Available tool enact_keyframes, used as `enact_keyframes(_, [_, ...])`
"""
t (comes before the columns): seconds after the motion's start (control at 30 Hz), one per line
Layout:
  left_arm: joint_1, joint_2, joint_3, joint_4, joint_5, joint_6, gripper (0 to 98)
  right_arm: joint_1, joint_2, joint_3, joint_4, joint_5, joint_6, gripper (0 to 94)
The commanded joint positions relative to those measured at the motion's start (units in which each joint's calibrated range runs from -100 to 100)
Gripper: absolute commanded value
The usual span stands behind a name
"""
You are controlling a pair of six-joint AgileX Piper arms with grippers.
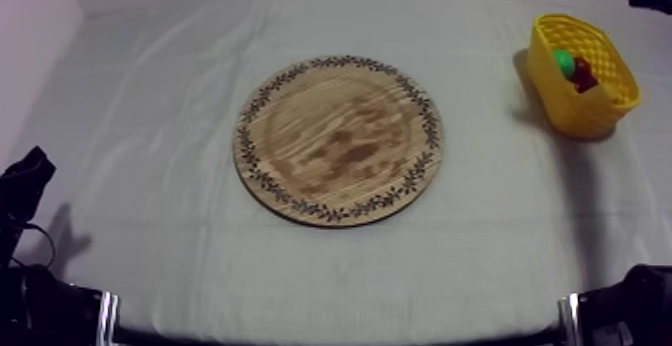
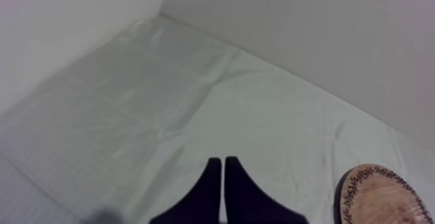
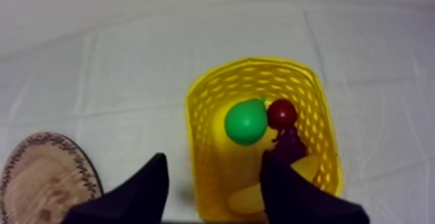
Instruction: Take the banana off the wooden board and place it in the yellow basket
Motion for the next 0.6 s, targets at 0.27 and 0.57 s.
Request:
enact_keyframes(0.27, [-0.02, 0.04, 0.00, 0.03, 0.00, 0.00, 0.1, -3.37, -23.86, 9.77, -0.61, 1.81, -0.16, 17.8])
enact_keyframes(0.57, [-0.02, 0.04, 0.00, 0.03, 0.00, -0.02, 0.1, -8.49, -46.11, 27.62, 4.73, -5.80, -5.77, 1.5])
